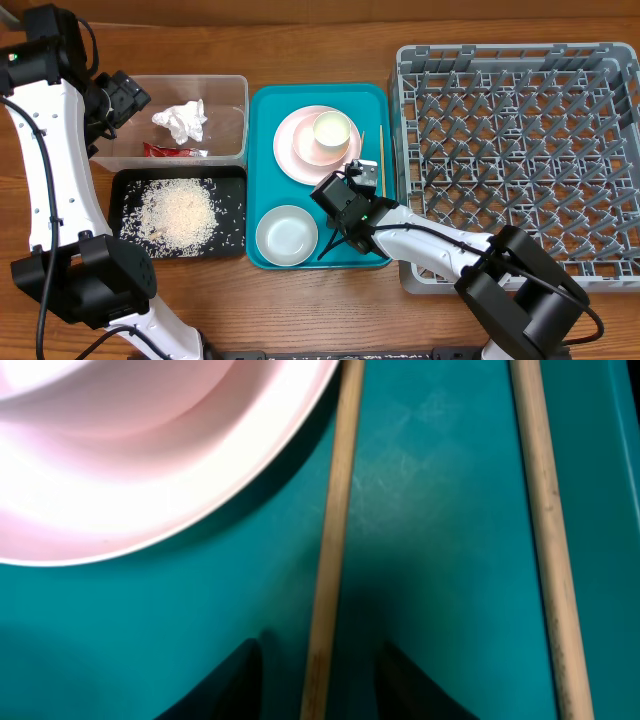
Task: Sort waste into correct bins and load items into the dishwasher
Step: 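Lift the chopsticks with the right gripper and carry them over the dish rack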
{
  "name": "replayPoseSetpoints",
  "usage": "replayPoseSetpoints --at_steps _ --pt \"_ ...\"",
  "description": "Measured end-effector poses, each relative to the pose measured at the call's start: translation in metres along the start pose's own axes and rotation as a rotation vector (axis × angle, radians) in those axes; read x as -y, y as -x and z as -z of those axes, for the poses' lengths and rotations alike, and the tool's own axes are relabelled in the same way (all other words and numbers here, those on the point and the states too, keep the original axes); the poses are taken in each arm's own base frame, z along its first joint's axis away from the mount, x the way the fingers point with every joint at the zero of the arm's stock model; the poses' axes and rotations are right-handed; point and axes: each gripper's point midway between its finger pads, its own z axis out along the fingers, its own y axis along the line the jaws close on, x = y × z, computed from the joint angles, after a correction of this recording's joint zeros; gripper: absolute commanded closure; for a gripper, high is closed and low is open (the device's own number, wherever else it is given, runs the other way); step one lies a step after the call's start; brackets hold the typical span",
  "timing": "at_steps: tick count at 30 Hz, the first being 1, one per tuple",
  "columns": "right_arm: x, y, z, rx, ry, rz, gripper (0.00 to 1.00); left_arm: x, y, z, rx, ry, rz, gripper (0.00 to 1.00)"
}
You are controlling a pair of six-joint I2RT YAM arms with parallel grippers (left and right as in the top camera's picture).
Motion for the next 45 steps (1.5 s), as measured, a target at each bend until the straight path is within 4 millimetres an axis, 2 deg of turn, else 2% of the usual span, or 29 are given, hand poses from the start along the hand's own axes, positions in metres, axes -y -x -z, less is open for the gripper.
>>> replayPoseSetpoints --at_steps 3,9,16,17,18,23,29,33,38,40,43,45 --pt "-0.001 0.000 -0.002 0.001 0.003 -0.003 0.66 0.000 0.000 0.000 0.001 0.000 0.000 0.00" --pt "0.002 0.005 -0.007 0.012 -0.005 -0.016 0.80 0.000 0.000 0.000 0.000 0.000 0.000 0.00" --pt "0.005 0.007 -0.008 0.013 -0.010 -0.025 0.90 0.000 0.000 0.000 0.000 0.000 0.000 0.00" --pt "0.005 0.007 -0.008 0.013 -0.010 -0.026 0.95 0.000 0.000 0.000 0.000 0.000 0.000 0.00" --pt "0.005 0.007 -0.008 0.012 -0.012 -0.022 0.96 0.000 0.000 0.000 0.000 0.000 0.000 0.00" --pt "0.010 0.004 -0.007 -0.007 -0.036 -0.015 0.96 0.000 0.000 0.000 0.000 0.000 0.000 0.00" --pt "0.025 -0.002 0.003 -0.057 -0.121 0.020 0.96 0.000 0.000 0.000 0.000 0.000 0.000 0.00" --pt "0.020 0.016 0.022 -0.030 -0.104 0.020 0.96 0.000 0.000 0.000 0.000 0.000 0.000 0.00" --pt "0.005 0.068 0.073 0.086 0.002 0.002 0.96 0.000 0.000 0.000 0.000 0.000 0.000 0.00" --pt "0.005 0.084 0.094 0.132 0.035 0.012 0.96 0.000 0.000 0.000 0.000 0.000 0.000 0.00" --pt "0.020 0.099 0.119 0.169 0.041 0.049 0.96 0.000 0.000 0.000 0.000 0.000 0.000 0.00" --pt "0.036 0.106 0.127 0.176 0.016 0.077 0.96 0.000 0.000 0.000 0.000 0.000 0.000 0.00"
